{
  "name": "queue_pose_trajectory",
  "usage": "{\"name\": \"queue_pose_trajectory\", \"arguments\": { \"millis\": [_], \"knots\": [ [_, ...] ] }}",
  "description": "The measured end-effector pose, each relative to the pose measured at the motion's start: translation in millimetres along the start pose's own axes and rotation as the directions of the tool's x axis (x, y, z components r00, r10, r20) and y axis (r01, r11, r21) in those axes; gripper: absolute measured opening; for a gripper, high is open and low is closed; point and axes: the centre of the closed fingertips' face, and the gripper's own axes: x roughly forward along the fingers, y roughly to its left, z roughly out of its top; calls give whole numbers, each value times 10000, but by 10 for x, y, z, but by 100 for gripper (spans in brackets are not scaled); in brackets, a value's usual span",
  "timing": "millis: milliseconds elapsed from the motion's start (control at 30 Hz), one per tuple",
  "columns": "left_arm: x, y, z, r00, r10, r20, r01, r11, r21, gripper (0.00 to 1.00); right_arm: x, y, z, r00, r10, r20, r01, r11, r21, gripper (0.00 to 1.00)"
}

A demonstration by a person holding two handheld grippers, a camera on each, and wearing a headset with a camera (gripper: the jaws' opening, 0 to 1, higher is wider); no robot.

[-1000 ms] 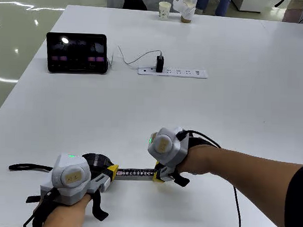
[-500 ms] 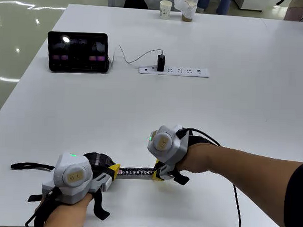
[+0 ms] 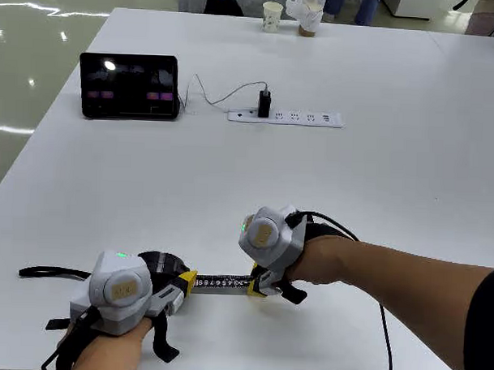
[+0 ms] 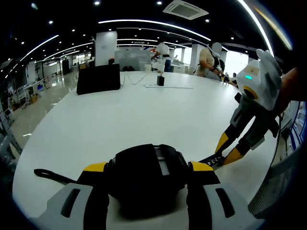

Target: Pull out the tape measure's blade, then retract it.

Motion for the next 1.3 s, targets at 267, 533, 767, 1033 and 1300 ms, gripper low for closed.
{"name": "queue_pose_trajectory", "arguments": {
  "millis": [267,533,767,1033,1300],
  "knots": [
    [5,20,5,9999,-156,-44,154,9995,-267,60,5,1,22,10000,10,66,-10,10000,-11,11],
    [6,13,10,9997,-228,-32,227,9993,-301,60,7,5,39,9998,89,171,-91,9999,104,11],
    [2,19,12,9996,-298,-7,298,9988,-376,60,19,8,53,9994,198,284,-198,9998,-10,11],
    [5,2,-3,9993,-296,-210,293,9995,-112,60,33,14,80,9990,243,374,-243,9997,-20,11],
    [-1,5,-13,9990,-312,-311,309,9995,-112,60,50,14,101,9990,244,385,-244,9997,-22,11]
  ]
}}
